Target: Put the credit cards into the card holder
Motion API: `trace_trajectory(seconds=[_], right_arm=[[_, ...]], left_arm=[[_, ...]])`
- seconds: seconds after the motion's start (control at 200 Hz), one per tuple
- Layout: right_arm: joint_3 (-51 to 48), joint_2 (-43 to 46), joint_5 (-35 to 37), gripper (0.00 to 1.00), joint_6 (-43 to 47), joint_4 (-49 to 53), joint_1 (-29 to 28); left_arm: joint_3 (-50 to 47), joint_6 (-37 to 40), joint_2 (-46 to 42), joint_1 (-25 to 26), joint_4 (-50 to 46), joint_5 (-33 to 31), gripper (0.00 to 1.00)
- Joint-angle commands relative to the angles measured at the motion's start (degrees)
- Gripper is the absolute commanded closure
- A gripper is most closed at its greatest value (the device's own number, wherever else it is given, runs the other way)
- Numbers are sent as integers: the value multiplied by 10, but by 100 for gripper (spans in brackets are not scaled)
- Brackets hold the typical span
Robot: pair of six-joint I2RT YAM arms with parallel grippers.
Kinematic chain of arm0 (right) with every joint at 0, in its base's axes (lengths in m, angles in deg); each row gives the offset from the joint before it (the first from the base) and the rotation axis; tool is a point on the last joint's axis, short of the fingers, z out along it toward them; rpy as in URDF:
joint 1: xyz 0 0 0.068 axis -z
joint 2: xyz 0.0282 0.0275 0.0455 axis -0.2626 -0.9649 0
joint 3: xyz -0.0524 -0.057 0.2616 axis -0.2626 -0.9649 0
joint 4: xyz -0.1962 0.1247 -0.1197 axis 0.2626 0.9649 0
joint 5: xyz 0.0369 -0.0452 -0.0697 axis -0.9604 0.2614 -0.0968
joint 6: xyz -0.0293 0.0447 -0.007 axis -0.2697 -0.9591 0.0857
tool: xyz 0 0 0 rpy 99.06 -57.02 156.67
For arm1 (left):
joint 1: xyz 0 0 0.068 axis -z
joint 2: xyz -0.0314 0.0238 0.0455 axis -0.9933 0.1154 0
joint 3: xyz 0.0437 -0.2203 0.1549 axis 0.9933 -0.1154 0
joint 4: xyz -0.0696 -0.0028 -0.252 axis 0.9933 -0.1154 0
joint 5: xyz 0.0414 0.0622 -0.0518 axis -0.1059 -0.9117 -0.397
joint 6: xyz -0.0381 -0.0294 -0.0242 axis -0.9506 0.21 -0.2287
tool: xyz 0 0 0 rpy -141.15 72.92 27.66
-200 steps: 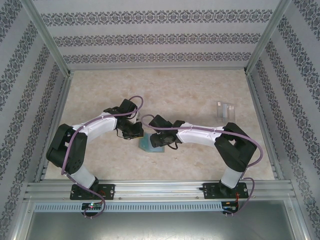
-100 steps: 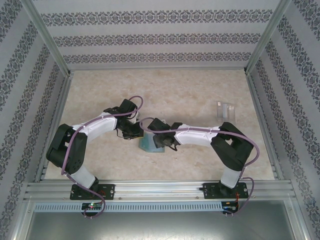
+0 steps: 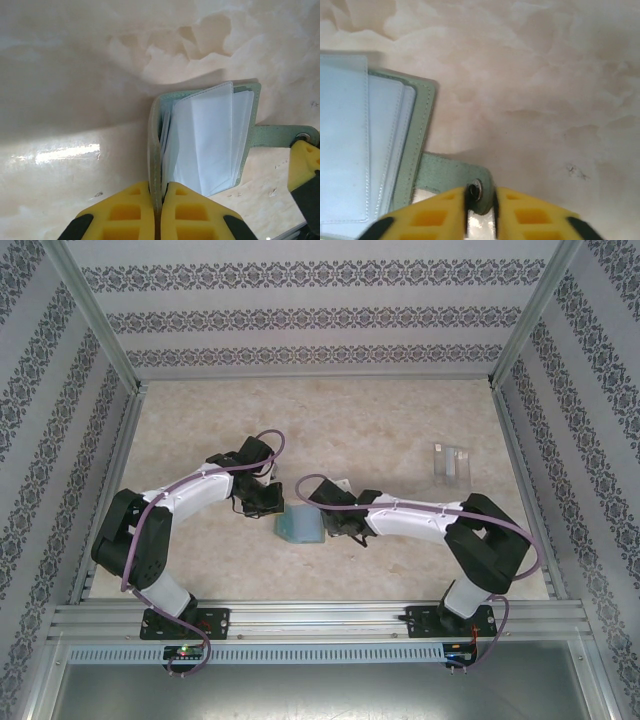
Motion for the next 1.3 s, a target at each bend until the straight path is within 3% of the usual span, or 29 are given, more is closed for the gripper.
trace_trajectory(seconds=[0.0, 0.225, 0.34, 0.46, 0.689, 0.914, 1.044, 1.294], right_arm=[[-17, 20, -24, 85, -13, -38, 11], [-45, 18, -118, 97, 6, -128, 23], [-44, 12, -126, 99, 27, -157, 8], [-48, 6, -134, 99, 21, -168, 10], [-60, -17, -181, 100, 22, -216, 21], [-132, 5, -256, 100, -27, -314, 78], [-160, 7, -264, 100, -63, -341, 104], [-203, 39, -259, 86, -107, -392, 125]], left_arm=[[14, -3, -19, 4, -27, -15, 100], [21, -2, -16, 3, -30, -1, 98], [19, -26, -11, 4, 3, 51, 86], [15, -55, -10, 12, 31, 53, 65], [26, -74, 4, 27, 60, 61, 56], [54, -62, 36, 51, 66, 77, 52], [59, -57, 67, 61, 82, 81, 52], [69, -44, 98, 67, 93, 73, 53]])
